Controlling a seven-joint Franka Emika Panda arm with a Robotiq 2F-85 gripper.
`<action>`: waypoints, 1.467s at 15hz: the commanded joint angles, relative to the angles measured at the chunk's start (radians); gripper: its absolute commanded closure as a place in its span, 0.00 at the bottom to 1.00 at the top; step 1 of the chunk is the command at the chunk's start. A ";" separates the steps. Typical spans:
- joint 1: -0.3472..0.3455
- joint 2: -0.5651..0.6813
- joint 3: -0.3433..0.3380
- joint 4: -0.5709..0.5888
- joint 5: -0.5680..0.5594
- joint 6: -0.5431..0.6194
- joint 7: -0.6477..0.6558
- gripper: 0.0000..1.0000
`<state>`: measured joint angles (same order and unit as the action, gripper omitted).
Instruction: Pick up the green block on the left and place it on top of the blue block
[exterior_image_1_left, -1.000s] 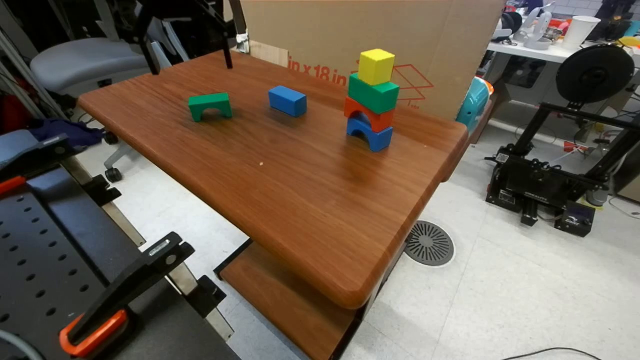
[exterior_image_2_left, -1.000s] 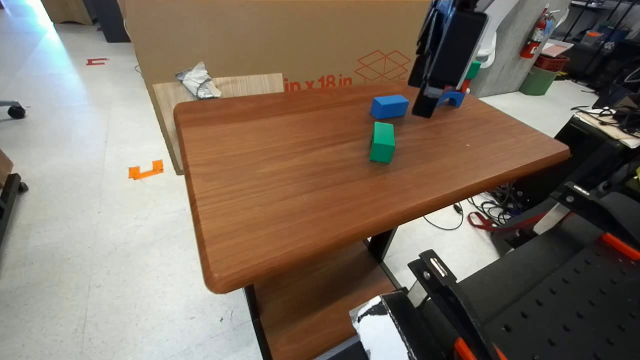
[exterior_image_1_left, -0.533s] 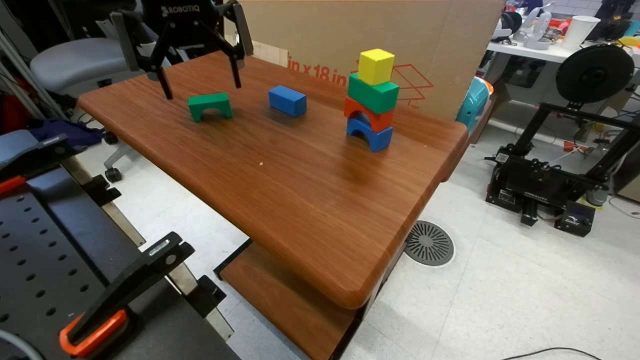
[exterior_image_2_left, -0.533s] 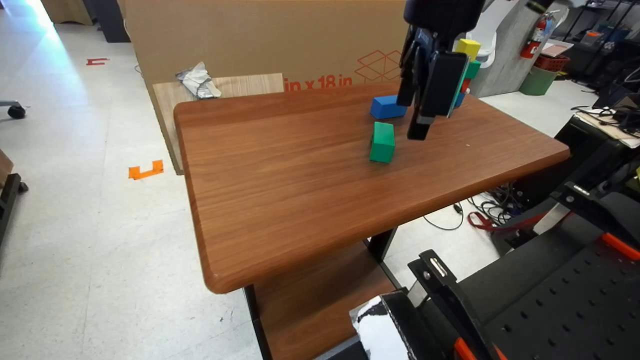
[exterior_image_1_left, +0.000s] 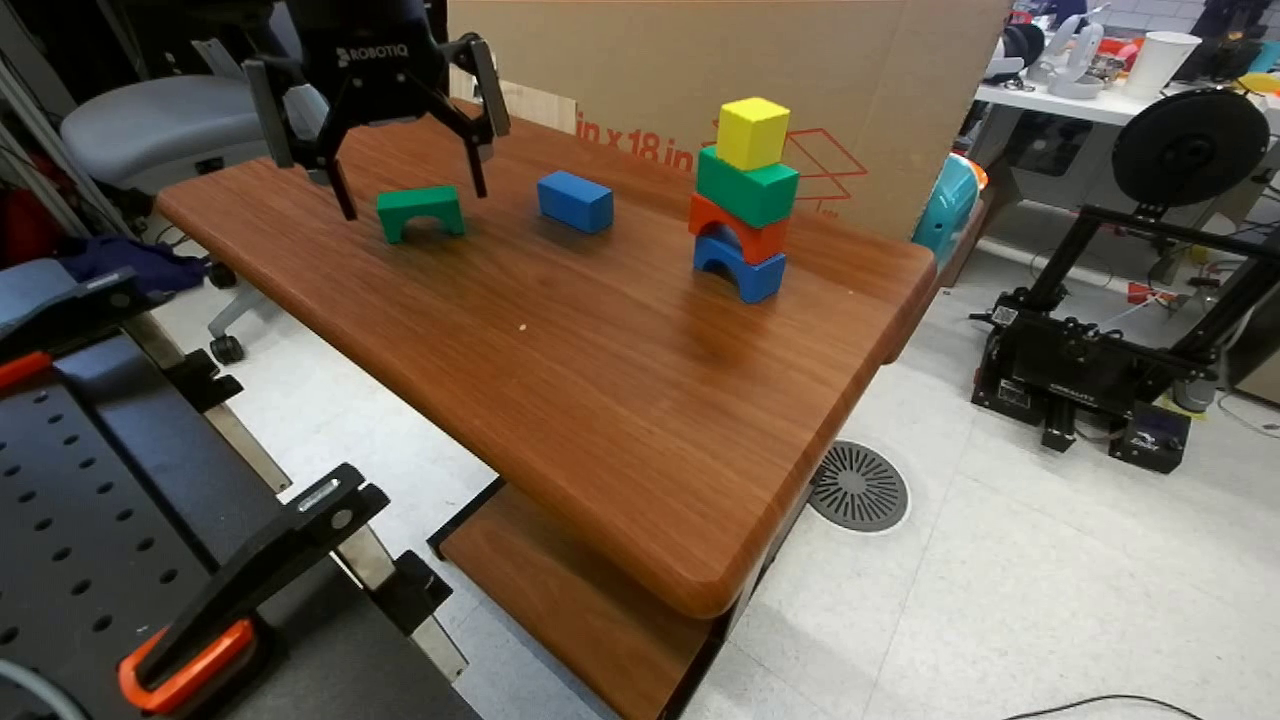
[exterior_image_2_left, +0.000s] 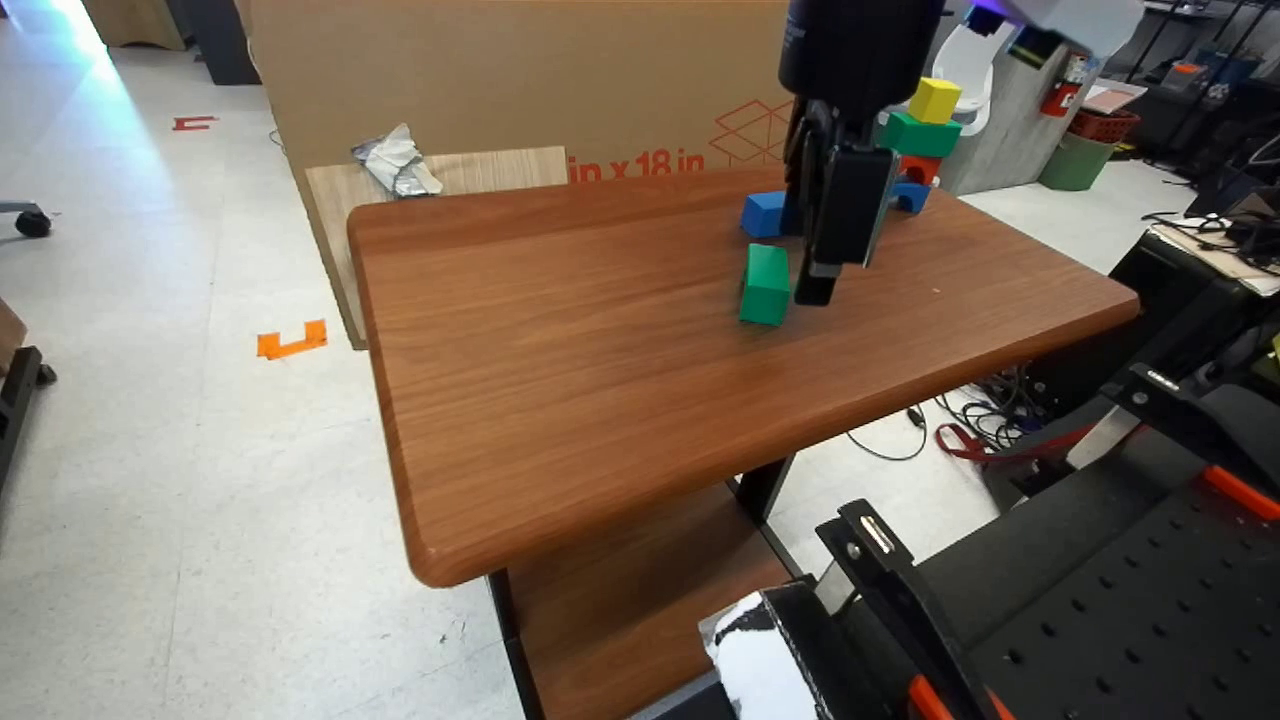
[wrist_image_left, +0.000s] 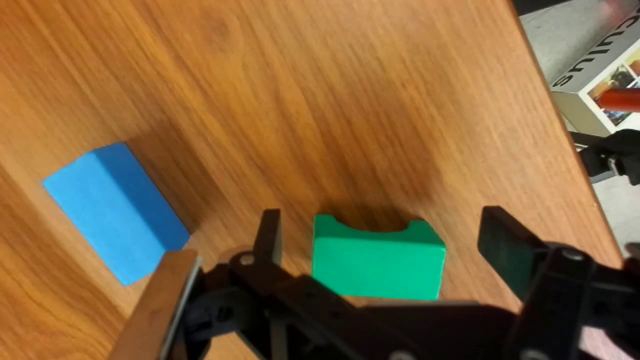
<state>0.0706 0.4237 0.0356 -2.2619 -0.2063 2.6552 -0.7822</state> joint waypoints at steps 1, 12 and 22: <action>-0.013 0.037 0.018 0.044 -0.027 -0.021 0.068 0.00; -0.016 0.052 0.061 0.068 -0.020 -0.036 0.130 0.59; -0.083 -0.112 0.073 0.023 0.096 -0.160 0.245 0.59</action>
<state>0.0231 0.3981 0.0899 -2.2055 -0.1517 2.5404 -0.5719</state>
